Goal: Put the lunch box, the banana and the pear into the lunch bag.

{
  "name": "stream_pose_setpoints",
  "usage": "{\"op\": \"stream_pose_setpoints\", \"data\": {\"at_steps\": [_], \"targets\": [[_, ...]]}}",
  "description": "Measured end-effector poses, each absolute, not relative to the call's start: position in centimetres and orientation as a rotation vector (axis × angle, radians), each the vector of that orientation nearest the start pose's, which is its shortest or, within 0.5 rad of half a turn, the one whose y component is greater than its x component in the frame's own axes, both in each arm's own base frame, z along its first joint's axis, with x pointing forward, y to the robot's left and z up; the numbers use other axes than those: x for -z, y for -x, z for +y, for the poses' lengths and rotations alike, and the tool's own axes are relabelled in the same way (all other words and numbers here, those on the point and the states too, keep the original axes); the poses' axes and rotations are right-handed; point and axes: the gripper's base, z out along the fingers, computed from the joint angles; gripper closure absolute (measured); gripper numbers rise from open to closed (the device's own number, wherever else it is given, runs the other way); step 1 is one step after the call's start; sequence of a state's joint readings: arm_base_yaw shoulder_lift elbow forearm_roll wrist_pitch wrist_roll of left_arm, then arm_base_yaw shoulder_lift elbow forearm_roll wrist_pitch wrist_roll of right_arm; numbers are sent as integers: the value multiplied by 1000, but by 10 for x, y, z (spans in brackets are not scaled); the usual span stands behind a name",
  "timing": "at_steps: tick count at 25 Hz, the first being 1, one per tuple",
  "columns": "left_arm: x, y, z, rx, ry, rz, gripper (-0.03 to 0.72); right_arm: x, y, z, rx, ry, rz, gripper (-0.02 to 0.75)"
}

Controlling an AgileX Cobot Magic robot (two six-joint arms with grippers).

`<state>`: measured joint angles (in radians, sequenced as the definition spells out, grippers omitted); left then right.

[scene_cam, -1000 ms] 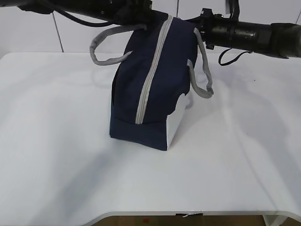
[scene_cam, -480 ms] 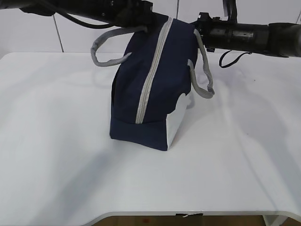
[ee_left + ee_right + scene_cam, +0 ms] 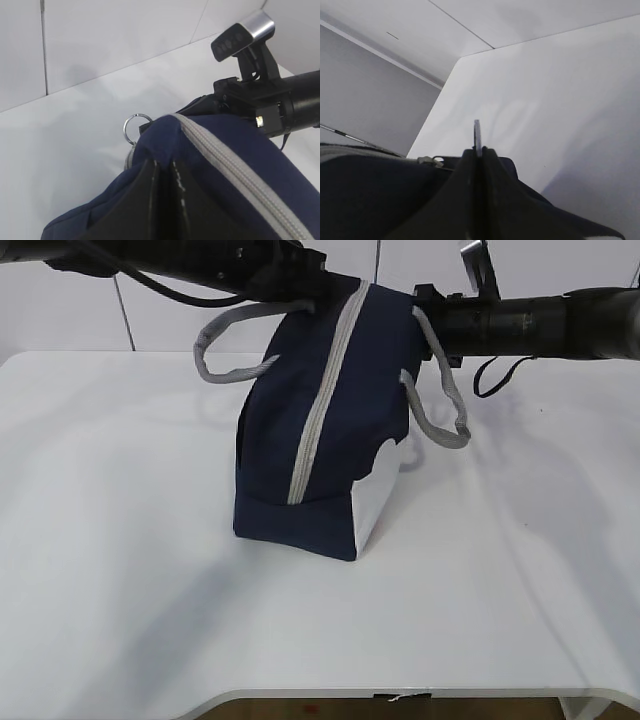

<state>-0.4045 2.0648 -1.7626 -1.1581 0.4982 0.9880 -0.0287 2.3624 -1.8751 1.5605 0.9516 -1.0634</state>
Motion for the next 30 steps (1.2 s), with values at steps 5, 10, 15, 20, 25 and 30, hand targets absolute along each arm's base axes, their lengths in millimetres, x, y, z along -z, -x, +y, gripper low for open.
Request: {"op": "stream_pose_setpoints", "data": {"at_steps": [5,10,15,20,25,30], "targets": [[-287,-436,-230,786,-586,1956,679,-194,-518,59,-1227,129,2009,731],[-287,-436,-231,788,-590,1957,679,-192,-517,59,-1231,113,2046,731],[-287,-436,-231,791,-592,1958,679,-191,-516,59,-1230,109,2064,731],[-287,-435,-231,794,-596,1959,679,-192,-517,59,-1245,90,2051,699],[-287,-435,-231,804,-596,1960,679,-194,-521,55,-1257,24,1993,344],[-287,-434,-232,816,-604,1963,679,-202,-526,51,-1240,43,1894,113]]}}
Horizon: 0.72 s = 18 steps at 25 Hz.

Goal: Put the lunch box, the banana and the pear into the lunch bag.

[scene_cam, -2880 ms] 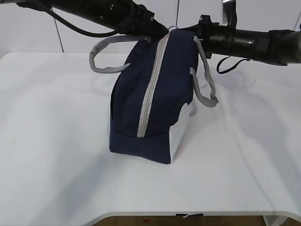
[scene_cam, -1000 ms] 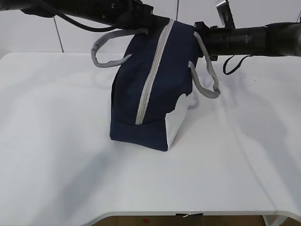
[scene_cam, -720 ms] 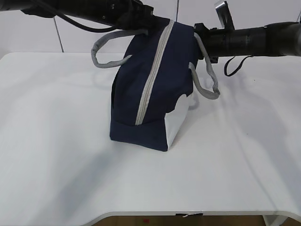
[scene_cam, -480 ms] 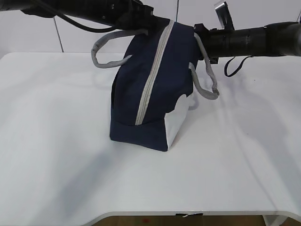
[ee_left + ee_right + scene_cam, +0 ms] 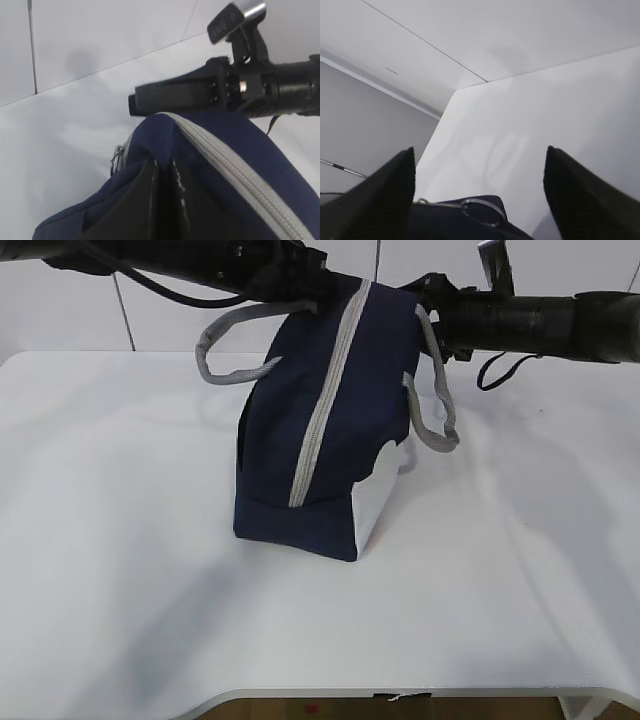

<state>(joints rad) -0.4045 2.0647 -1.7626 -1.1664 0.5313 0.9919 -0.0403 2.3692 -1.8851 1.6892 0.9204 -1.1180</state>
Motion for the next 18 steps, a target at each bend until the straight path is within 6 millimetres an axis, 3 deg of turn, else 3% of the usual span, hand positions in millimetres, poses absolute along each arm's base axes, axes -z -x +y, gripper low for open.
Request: {"op": "stream_pose_setpoints", "data": {"at_steps": [4,9,16,18], "targets": [[-287,-434,-232,819,-604,1963,678,-235,-525,51,-1193,146,1831,109],[-287,-434,-232,826,-595,1966,638,-301,-509,53,-1060,348,1840,120],[-289,-435,-230,850,-566,1977,329,-355,-475,50,-879,508,2036,132],[-288,-437,-225,872,-538,1995,288,-364,-466,48,-843,527,2100,137]]}}
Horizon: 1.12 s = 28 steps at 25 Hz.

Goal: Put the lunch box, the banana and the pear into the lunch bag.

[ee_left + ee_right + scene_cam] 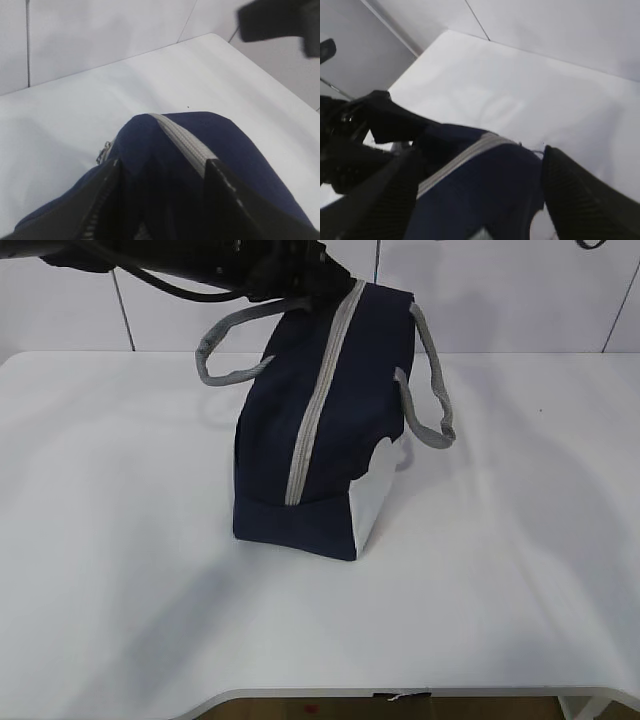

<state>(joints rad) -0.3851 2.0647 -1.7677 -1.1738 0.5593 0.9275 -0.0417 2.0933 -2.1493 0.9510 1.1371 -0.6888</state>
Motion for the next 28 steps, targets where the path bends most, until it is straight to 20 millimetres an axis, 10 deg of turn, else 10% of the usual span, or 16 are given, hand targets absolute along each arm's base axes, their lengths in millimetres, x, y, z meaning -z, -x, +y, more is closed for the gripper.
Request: {"op": "stream_pose_setpoints", "data": {"at_steps": [15,28], "targets": [[-359,-385,-169,802,-697,2199,263,-405,-425,35,-539,411,2337,142],[-423,-307,-110,326,-521,2484,307,-482,-317,48,-313,279,2300,142]]}}
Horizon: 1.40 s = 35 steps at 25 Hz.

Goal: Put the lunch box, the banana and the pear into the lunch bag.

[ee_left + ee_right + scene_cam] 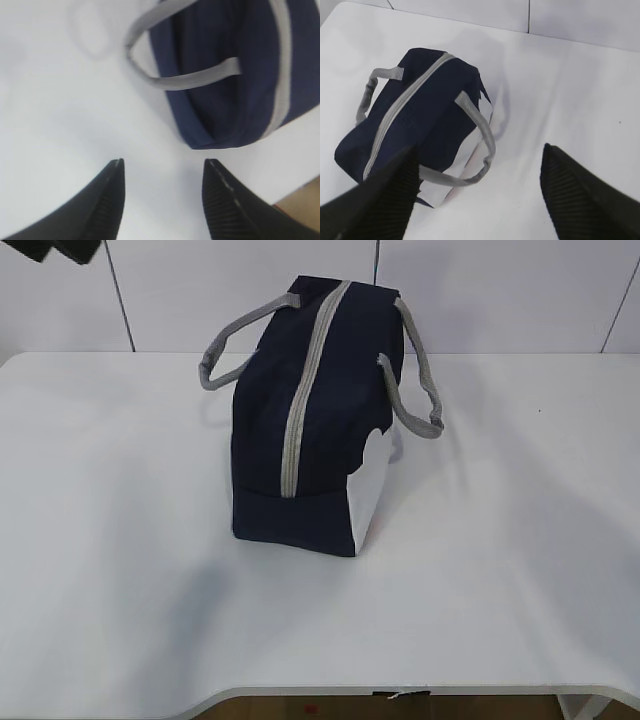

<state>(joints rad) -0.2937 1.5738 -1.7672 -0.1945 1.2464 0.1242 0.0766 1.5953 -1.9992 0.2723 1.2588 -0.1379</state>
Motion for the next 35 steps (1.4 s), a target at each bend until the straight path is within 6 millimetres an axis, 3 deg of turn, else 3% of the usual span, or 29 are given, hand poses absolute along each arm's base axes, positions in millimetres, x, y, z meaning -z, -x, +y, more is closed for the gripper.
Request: {"op": "stream_pose_setpoints", "data": {"at_steps": [6,9,13,19,26,30,35], "targets": [[-452,-266,-93,282,-432,2412,312,-472,-265,40,-285,234,2358,142],[-459,-239,-84,284,-425,2384,319,-456,-239,37,-263,228,2408,142],[-453,-201,-73,291,-406,2387,323,-433,-207,32,-226,225,2464,142],[-407,-142,-55,301,-360,2473,326,-387,-178,28,-212,222,2589,143],[-339,-76,-33,264,-347,2507,326,-353,-130,23,-204,222,2623,146],[-313,-52,-23,246,-338,2444,326,-342,-92,20,-196,223,2560,146],[-296,-36,-17,245,-320,2328,326,-322,-50,13,-134,222,2457,146]]}}
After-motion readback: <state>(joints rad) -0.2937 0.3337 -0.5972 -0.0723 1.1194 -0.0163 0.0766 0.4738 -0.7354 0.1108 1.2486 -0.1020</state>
